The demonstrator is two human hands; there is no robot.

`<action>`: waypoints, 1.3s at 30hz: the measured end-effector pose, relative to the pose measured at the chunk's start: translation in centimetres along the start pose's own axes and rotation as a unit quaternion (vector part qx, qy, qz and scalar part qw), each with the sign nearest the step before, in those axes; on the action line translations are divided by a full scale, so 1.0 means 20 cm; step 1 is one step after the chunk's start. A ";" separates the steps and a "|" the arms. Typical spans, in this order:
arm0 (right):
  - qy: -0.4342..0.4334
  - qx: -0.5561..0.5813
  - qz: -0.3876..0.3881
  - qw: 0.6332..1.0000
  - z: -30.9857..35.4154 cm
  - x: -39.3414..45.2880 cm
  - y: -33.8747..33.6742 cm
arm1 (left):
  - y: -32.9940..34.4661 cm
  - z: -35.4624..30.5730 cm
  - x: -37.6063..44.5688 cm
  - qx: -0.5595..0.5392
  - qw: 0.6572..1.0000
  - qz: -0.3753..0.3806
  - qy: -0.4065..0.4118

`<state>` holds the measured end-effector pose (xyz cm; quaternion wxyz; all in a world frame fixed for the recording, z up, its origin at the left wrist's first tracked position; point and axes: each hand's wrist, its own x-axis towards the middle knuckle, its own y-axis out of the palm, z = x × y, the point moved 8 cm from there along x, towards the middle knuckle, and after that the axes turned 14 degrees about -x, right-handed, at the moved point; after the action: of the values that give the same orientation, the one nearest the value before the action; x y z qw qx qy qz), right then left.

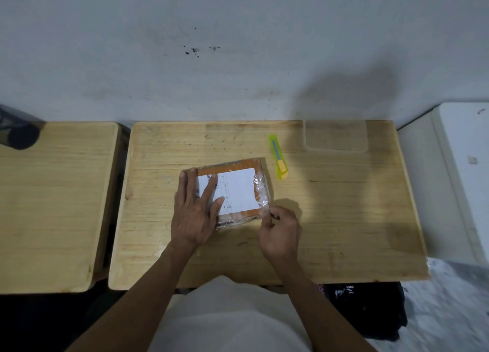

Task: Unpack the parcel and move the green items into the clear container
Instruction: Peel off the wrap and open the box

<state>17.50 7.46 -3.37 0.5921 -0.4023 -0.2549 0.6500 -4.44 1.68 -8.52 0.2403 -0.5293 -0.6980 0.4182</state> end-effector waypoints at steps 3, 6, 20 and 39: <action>0.015 -0.008 0.031 0.999 -0.01 0.01 0.01 | 0.00 0.00 0.00 -0.001 1.000 0.000 0.001; 0.024 -0.005 0.038 0.999 -0.01 0.01 -0.02 | 0.00 0.00 -0.01 -0.003 1.000 -0.002 0.001; 0.067 0.005 0.049 0.997 -0.01 0.01 0.00 | 0.00 0.00 0.00 -0.013 1.000 -0.004 0.011; 0.051 0.014 0.082 0.995 0.05 0.07 -0.04 | -0.03 0.00 -0.02 -0.084 0.996 -0.020 -0.002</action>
<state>17.23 9.12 -2.54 0.5549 -0.4457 -0.1813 0.6786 -4.56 1.31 -7.95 0.2017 -0.5329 -0.7416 0.3540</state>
